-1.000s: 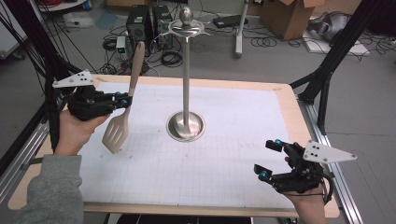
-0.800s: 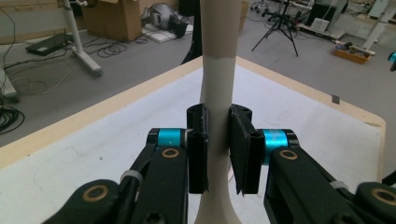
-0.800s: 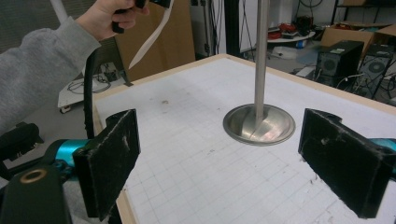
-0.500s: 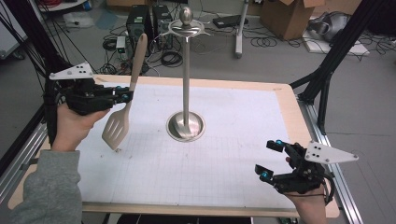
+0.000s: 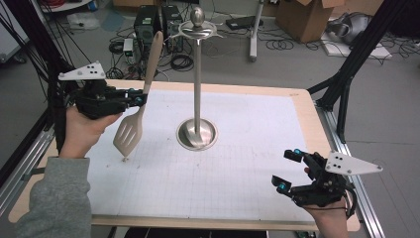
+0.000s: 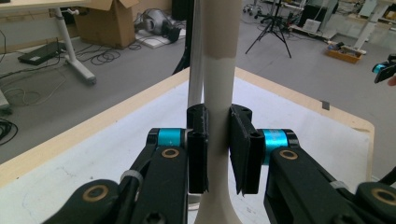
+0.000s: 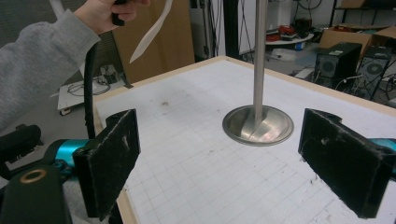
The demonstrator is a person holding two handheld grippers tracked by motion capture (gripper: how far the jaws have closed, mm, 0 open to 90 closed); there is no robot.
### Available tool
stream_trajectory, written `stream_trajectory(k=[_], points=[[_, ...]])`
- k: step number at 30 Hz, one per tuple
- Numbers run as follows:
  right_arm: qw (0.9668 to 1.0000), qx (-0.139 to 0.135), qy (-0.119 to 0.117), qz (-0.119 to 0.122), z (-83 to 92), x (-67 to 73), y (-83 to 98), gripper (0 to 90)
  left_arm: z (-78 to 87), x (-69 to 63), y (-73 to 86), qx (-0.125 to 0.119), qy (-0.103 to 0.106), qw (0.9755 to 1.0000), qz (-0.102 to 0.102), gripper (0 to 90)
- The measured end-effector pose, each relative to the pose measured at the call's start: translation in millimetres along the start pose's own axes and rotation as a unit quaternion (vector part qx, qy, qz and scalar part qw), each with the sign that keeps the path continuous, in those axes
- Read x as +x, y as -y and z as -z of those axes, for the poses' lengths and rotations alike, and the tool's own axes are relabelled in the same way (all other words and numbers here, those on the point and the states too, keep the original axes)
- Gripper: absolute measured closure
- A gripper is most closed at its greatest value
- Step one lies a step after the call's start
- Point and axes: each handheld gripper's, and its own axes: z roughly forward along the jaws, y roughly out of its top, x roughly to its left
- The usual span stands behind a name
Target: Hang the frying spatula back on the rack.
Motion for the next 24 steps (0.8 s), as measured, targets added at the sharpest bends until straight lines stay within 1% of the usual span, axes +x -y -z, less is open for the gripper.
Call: stream_trajectory(k=[3, 6, 15, 24], points=[[1.0, 0.0, 0.0, -0.002, 0.7, 0.5, 0.1, 11.6, -2.3, -0.1, 0.1, 0.004, -0.001, 1.0, -0.002, 77.7], [1.0, 0.001, 0.002, -0.002, 0.7, 0.3, 0.6, 11.6, -4.4, -0.1, 0.0, -0.001, 0.003, 1.0, 0.002, 77.7], [1.0, 0.001, 0.003, -0.003, 3.0, 0.3, 0.6, 11.6, -8.2, 1.3, -1.3, -0.006, 0.01, 0.9999, 0.009, 77.7], [1.0, 0.001, 0.003, -0.003, 3.7, 1.0, 0.6, 11.6, -14.1, 0.6, -2.3, 0.001, 0.01, 0.9999, 0.005, 77.7]])
